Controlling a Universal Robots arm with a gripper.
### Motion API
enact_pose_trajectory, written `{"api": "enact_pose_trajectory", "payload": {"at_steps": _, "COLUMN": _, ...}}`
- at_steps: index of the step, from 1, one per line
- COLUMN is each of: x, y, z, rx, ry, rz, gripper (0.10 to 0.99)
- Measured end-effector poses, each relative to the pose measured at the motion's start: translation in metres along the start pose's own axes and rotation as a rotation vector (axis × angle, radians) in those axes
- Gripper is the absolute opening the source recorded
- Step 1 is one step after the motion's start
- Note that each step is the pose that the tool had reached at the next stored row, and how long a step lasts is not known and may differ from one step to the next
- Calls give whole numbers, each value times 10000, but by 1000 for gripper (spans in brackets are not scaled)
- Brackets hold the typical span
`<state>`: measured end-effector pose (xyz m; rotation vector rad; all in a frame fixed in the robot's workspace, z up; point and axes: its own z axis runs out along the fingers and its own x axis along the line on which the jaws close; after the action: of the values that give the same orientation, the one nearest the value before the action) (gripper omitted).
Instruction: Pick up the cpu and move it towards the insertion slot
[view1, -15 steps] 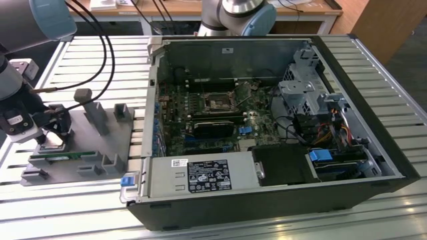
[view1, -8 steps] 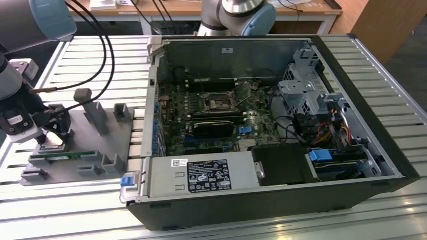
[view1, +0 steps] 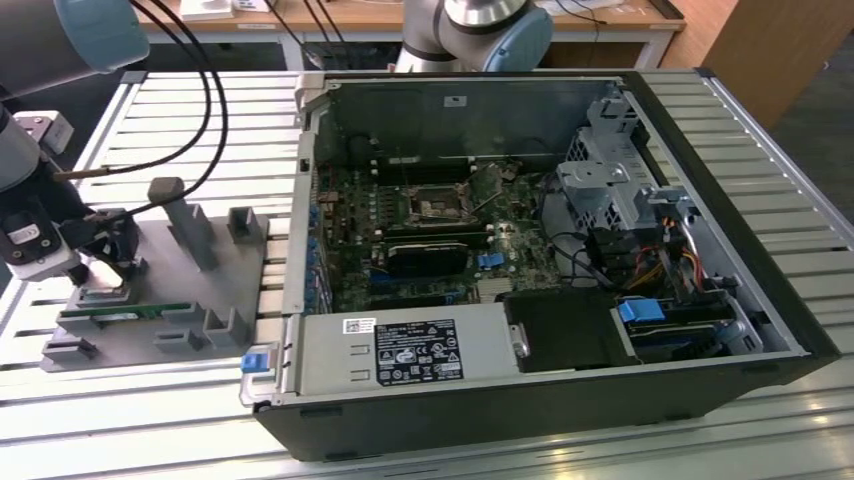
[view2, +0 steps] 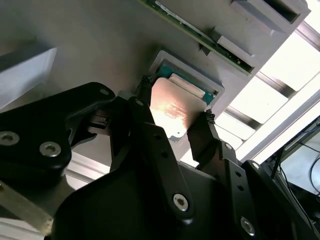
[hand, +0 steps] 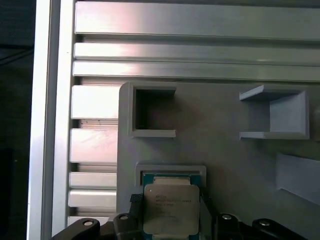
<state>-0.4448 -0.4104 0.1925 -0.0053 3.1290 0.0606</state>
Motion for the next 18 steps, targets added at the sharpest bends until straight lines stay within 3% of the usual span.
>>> {"api": "enact_pose_trajectory", "payload": {"at_steps": 10, "x": -2, "y": 5, "z": -140, "rx": 0, "ry": -1, "rz": 0, "gripper": 537}}
{"api": "enact_pose_trajectory", "payload": {"at_steps": 18, "x": -3, "y": 7, "z": -197, "rx": 0, "ry": 0, "rz": 0, "gripper": 537}}
